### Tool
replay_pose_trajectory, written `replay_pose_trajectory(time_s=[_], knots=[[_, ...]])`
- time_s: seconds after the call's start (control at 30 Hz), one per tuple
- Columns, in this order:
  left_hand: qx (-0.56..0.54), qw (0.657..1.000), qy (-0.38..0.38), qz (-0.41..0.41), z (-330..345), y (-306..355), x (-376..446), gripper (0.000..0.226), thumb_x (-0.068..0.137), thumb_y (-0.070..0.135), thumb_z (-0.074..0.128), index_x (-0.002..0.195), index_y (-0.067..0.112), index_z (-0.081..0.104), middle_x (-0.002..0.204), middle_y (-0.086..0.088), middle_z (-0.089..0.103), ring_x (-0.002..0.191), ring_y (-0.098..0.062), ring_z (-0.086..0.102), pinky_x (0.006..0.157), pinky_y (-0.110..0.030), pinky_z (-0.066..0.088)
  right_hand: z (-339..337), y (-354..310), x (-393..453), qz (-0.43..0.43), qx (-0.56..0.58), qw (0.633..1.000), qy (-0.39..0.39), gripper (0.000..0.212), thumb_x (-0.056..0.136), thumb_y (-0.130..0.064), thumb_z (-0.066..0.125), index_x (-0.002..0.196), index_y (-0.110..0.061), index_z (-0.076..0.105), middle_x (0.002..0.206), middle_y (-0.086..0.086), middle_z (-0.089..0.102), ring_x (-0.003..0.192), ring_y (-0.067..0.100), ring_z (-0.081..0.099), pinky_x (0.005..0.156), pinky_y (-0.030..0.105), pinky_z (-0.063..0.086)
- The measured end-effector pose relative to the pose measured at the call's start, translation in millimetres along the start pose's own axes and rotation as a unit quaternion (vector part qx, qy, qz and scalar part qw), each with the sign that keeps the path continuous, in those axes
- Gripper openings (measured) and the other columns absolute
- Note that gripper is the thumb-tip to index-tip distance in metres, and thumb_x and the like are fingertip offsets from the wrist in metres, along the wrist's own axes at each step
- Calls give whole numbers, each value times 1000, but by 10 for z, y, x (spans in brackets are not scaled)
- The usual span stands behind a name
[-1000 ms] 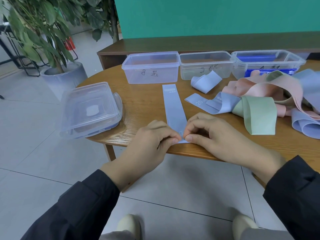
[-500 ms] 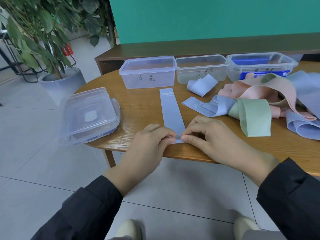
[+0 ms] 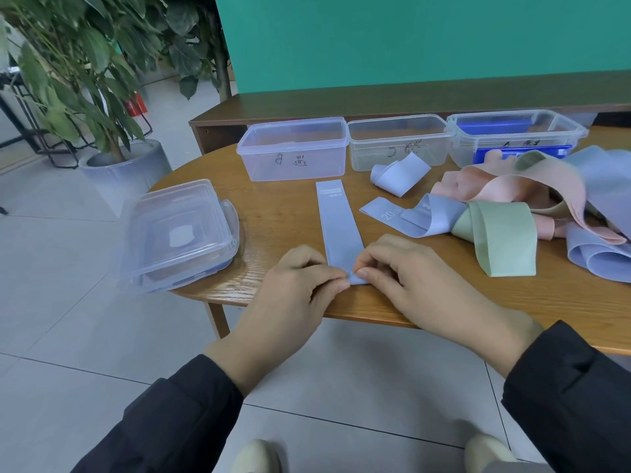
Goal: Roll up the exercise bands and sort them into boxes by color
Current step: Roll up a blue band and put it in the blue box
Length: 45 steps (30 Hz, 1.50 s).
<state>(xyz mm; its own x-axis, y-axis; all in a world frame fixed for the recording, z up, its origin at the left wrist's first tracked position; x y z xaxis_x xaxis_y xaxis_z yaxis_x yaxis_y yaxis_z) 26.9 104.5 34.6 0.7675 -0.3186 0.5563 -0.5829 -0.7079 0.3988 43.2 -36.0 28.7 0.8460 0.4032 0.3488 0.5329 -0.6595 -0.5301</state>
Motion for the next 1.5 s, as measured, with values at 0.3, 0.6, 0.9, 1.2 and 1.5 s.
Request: replay_pose_trajectory(time_s=[0.3, 0.6, 0.9, 1.2, 1.5], knots=[[0, 1000, 11, -2, -13, 29, 43, 14, 94, 22, 70, 103, 18, 79, 97, 6, 62, 88, 3, 49, 81, -1, 34, 3, 85, 22, 7, 33, 999, -8, 7, 94, -27, 69, 97, -30, 75, 96, -17, 59, 84, 10, 59, 80, 26, 48], [-6, 999, -11, -37, 28, -23, 67, 8, 90, 21, 77, 98, 21, 75, 94, 12, 60, 88, -2, 54, 76, -4, 37, 22, 95, 66, 2, -18, 1000, -3, 19, 101, -32, 57, 104, -28, 76, 97, -16, 53, 91, 7, 58, 84, 31, 49], [2, 999, -2, -39, 43, -52, 115, 10, 94, 20, 71, 100, 17, 79, 97, 9, 57, 88, 6, 53, 78, 0, 34, -34, -10, 64, -38, -37, 998, 43, 10, 99, -25, 61, 102, -28, 69, 99, -15, 59, 89, 7, 59, 79, 36, 52], [-2, 999, -17, -52, 54, -81, 147, 18, 92, 18, 73, 110, 15, 77, 101, 9, 59, 86, 1, 53, 80, 1, 34, 15, 78, 112, -11, -29, 999, 17, 10, 98, -27, 63, 106, -31, 68, 104, -17, 58, 95, 4, 55, 85, 39, 52], [-27, 997, -21, -69, 19, -80, 142, 5, 91, 15, 74, 96, 17, 74, 82, 19, 56, 83, 10, 54, 73, -1, 34, 24, 89, 130, -4, -17, 1000, -7, 16, 101, -28, 58, 108, -32, 72, 103, -12, 62, 101, 8, 58, 88, 37, 50]])
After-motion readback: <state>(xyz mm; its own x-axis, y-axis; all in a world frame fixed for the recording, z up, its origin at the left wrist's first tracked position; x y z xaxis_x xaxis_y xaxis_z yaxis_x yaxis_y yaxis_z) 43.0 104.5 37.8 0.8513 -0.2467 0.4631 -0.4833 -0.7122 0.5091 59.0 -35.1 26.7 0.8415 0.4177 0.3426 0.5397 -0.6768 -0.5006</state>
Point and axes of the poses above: each hand's wrist, its own x-axis towards the middle knuckle, its own z-axis out of the palm, y = z × x, the point moved 10 cm from there along x, towards the middle knuckle
